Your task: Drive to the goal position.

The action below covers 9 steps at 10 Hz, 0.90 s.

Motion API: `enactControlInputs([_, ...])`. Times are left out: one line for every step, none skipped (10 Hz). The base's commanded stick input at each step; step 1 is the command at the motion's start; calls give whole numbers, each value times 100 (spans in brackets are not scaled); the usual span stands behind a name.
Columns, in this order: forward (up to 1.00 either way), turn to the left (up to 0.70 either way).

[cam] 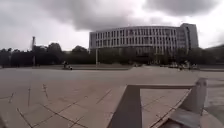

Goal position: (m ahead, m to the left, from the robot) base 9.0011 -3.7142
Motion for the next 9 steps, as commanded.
enactControlInputs([30,2])
enactControlInputs([30,2])
enactControlInputs([30,0])
enactControlInputs([30,-2])
enactControlInputs([30,-1])
enactControlInputs([30,0])
enactControlInputs([30,-1])
enactControlInputs([30,-2])
enactControlInputs([30,-4])
